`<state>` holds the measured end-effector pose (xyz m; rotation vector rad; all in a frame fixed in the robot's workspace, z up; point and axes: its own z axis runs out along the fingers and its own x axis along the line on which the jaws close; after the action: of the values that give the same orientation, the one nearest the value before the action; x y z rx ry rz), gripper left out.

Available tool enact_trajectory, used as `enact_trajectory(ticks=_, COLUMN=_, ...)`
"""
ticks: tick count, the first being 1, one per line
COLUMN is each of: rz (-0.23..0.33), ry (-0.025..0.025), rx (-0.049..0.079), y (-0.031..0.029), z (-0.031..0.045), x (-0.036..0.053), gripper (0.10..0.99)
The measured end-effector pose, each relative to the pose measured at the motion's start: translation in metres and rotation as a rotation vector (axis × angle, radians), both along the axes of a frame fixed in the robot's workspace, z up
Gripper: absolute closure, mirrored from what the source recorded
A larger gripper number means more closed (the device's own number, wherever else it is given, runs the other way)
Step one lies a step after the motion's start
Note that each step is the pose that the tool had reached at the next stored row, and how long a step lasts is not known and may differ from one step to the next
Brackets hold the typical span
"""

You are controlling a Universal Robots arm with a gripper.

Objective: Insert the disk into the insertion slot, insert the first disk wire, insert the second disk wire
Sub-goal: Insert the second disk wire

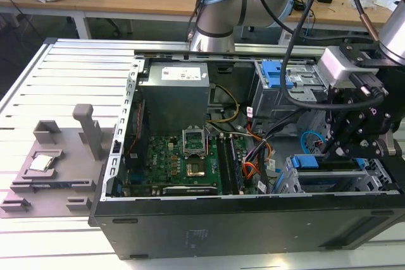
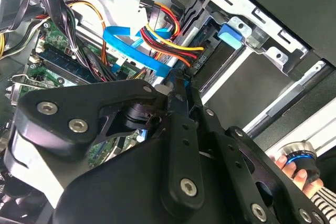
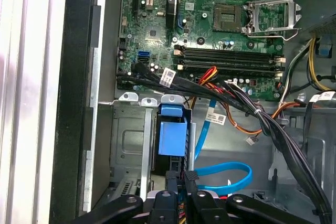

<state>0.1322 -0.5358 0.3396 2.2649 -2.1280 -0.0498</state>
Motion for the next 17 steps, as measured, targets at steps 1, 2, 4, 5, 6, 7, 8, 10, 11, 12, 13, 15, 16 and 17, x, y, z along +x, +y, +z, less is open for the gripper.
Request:
enact_trajectory(ticks=1, rz=0.000, ry=0.0000, rx=0.000, y=-0.0002, z=-0.0004, x=0.0000, gripper=0.922)
enact_trajectory(ticks=2, rz=0.000, ry=0.0000, rx=0.000, y=-0.0003, z=-0.0010, x=0.0000, gripper=0.922)
enact_trajectory(ticks=4, rz=0.000, ry=0.0000, rx=0.000, y=-0.0006, z=-0.0020, x=0.0000, gripper=0.922)
enact_trajectory(ticks=5, rz=0.000, ry=0.0000, rx=0.000, y=-0.0007, z=-0.0026, x=0.0000, gripper=0.922)
enact_trajectory(ticks=6, rz=0.000, ry=0.0000, rx=0.000, y=-0.0008, z=-0.0032, x=0.0000, gripper=0.922)
enact_trajectory(ticks=7, rz=0.000, ry=0.0000, rx=0.000, y=-0.0008, z=-0.0036, x=0.0000, gripper=0.922)
enact_trajectory(ticks=8, rz=0.000, ry=-0.0003, rx=0.001, y=-0.0007, z=-0.0038, x=0.0000, gripper=0.922)
enact_trajectory(ticks=10, rz=0.000, ry=-0.0001, rx=0.001, y=-0.0008, z=-0.0040, x=0.0000, gripper=0.847)
enact_trajectory(ticks=11, rz=0.000, ry=0.0000, rx=0.000, y=-0.0008, z=-0.0035, x=0.0000, gripper=0.847)
enact_trajectory(ticks=12, rz=0.000, ry=0.0000, rx=0.001, y=-0.0008, z=-0.0016, x=0.0000, gripper=0.847)
enact_trajectory(ticks=13, rz=0.000, ry=0.0000, rx=0.001, y=-0.0008, z=0.0040, x=0.0000, gripper=0.847)
enact_trajectory(ticks=15, rz=0.000, ry=-0.0001, rx=0.000, y=0.0009, z=0.0205, x=0.0000, gripper=0.847)
enact_trajectory(ticks=16, rz=0.000, ry=-0.0001, rx=0.000, y=0.0015, z=0.0251, x=-0.0001, gripper=0.847)
enact_trajectory(ticks=17, rz=0.000, ry=-0.0001, rx=-0.001, y=0.0020, z=0.0282, x=0.0000, gripper=0.863)
